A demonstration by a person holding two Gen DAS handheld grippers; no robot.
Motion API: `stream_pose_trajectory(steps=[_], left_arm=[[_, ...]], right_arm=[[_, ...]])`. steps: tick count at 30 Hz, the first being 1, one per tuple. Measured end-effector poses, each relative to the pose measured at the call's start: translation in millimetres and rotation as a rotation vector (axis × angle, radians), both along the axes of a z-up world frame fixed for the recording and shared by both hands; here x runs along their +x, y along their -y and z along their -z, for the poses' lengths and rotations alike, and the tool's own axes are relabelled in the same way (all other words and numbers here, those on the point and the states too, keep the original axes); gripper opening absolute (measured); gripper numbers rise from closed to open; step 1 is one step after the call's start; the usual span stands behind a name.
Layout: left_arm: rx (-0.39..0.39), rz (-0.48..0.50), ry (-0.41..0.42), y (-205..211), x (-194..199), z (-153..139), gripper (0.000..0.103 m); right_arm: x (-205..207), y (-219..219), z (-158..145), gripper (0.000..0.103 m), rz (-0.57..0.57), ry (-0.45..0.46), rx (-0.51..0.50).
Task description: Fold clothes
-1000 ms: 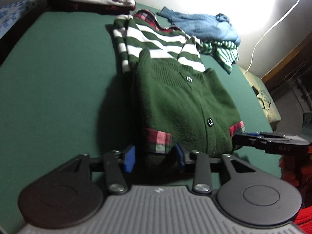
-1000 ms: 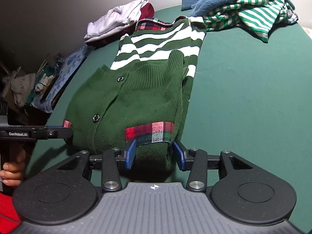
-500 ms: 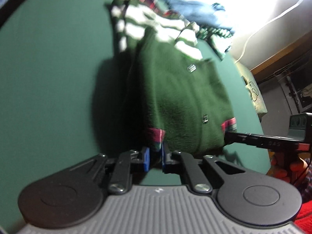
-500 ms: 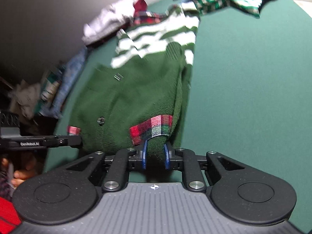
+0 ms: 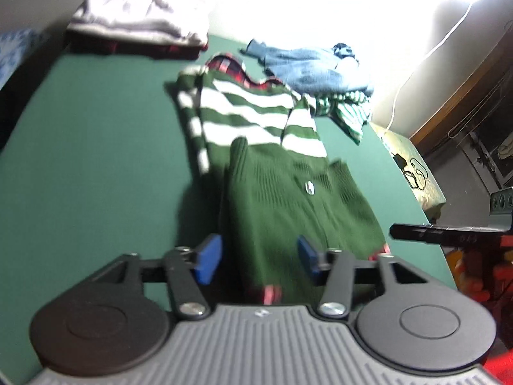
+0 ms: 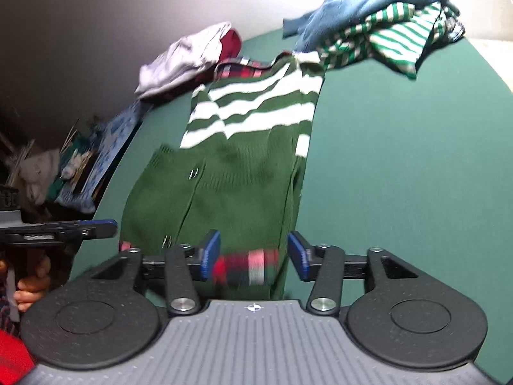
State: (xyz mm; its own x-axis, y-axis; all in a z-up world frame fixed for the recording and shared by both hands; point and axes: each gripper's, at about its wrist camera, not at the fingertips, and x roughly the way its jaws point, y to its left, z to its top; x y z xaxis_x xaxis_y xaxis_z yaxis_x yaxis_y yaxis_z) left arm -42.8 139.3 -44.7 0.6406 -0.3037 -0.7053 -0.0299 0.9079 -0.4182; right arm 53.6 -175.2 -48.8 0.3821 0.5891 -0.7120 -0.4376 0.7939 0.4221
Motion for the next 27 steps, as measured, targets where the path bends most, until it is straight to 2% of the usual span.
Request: stream_pose_trajectory(steps=[1, 2, 3, 4, 7, 8, 9, 10, 13, 14, 15, 17, 20, 23, 24, 25, 27], left_arm=[[0.017, -0.003, -0.006, 1.9, 8.3, 3.7, 0.059], [0.019, -0.002, -0.024, 3.5, 17.8, 9.2, 0.048], [0.01, 0.002, -0.047, 4.0, 26.5, 15.6, 0.043], [-0.008, 0.008, -0.064, 3.6, 32.2, 20.2, 0.033], [-0.045, 0.009, -0.054, -2.2, 30.8, 22.2, 0.026], [-0.055, 0.008, -0.055, -3.0, 28.7, 22.9, 0.024], [-0.068, 0.007, -0.058, -4.4, 26.4, 24.2, 0.022], [-0.081, 0.005, -0.061, -6.0, 24.4, 25.9, 0.019], [-0.12, 0.002, -0.069, -10.7, 18.1, 30.9, 0.02], [-0.128, -0.012, -0.086, -12.8, 20.5, 35.9, 0.025], [-0.153, -0.031, -0.102, -16.7, 24.5, 41.3, 0.036], [-0.176, -0.037, -0.096, -19.9, 29.8, 41.8, 0.036], [-0.113, 0.004, -0.058, -8.9, 34.4, 35.2, 0.03], [-0.097, 0.017, -0.055, -5.5, 39.2, 35.8, 0.033], [-0.097, 0.016, -0.054, -6.6, 38.0, 35.4, 0.034], [-0.085, 0.009, -0.052, -8.2, 35.6, 33.3, 0.039], [-0.054, -0.016, -0.04, -15.3, 27.1, 24.2, 0.04]], right_arm=[[6.2, -4.6, 4.8, 0.059, 0.017, 0.007, -0.01], [12.4, -9.2, 9.9, 0.059, 0.033, 0.015, -0.02], [19.0, -13.4, 15.5, 0.059, 0.051, 0.009, -0.02], [25.7, -14.9, 19.5, 0.058, 0.065, 0.002, -0.002], [36.6, -19.4, 22.5, 0.05, 0.072, 0.014, 0.031], [40.7, -23.0, 24.0, 0.039, 0.075, 0.006, 0.023], [43.1, -24.8, 24.9, 0.016, 0.082, -0.004, 0.015], [43.0, -25.0, 22.9, 0.015, 0.086, -0.003, 0.027], [39.8, -31.3, 18.3, 0.014, 0.048, 0.042, 0.051], [38.7, -33.4, 16.7, 0.014, 0.034, 0.058, 0.059], [42.9, -37.6, 20.4, 0.014, 0.047, 0.056, 0.023], [52.7, -38.9, 32.2, 0.014, 0.088, 0.031, -0.003], [50.1, -37.0, 32.2, 0.015, 0.11, 0.043, -0.015], [41.0, -37.0, 30.2, 0.018, 0.104, 0.071, -0.05], [41.7, -34.4, 31.7, 0.022, 0.101, 0.065, -0.037], [43.7, -31.2, 32.5, 0.03, 0.107, 0.05, -0.023], [43.3, -19.5, 25.6, 0.042, 0.137, 0.027, 0.021]])
